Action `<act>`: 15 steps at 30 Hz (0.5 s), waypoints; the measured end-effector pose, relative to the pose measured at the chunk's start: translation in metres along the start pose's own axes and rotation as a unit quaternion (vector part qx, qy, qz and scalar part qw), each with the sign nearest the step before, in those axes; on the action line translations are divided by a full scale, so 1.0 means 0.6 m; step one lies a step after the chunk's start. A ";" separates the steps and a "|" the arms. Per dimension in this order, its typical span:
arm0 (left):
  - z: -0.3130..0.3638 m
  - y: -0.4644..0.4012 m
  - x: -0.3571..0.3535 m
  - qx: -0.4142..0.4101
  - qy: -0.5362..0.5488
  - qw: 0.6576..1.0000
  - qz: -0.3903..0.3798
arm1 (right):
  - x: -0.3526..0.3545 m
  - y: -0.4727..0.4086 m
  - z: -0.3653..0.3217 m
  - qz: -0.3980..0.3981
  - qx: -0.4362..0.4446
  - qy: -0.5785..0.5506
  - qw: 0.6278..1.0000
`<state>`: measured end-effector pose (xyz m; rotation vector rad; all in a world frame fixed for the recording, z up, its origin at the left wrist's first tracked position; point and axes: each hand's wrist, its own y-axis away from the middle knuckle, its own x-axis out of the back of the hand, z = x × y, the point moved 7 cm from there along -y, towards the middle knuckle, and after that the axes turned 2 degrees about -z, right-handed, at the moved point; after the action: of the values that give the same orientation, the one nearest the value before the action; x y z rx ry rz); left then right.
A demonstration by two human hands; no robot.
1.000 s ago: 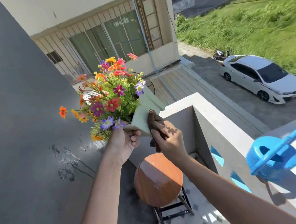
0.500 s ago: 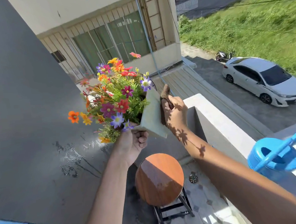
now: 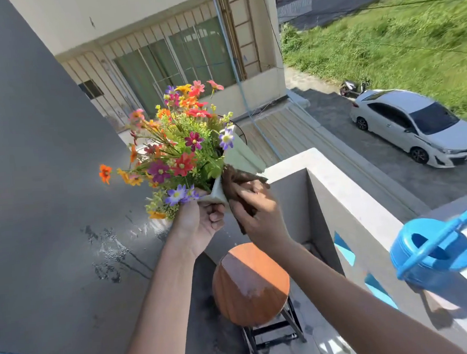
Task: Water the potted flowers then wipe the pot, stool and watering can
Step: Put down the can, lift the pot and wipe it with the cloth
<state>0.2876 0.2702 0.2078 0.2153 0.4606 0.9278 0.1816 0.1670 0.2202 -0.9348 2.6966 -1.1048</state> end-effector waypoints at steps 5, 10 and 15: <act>-0.002 -0.001 0.003 -0.014 -0.011 1.000 -0.008 | 0.013 0.051 0.061 0.000 -0.143 -0.030 0.989; 0.004 0.004 -0.014 -0.039 -0.038 0.999 -0.001 | 0.012 -0.007 0.017 -0.002 -0.144 -0.063 0.988; -0.002 0.008 -0.033 -0.035 -0.039 0.999 0.005 | 0.010 -0.064 -0.009 0.033 -0.125 -0.073 0.989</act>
<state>0.2737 0.2571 0.2142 0.1889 0.3549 0.9414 0.1947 0.1459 0.2503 -0.9108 2.7634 -0.6675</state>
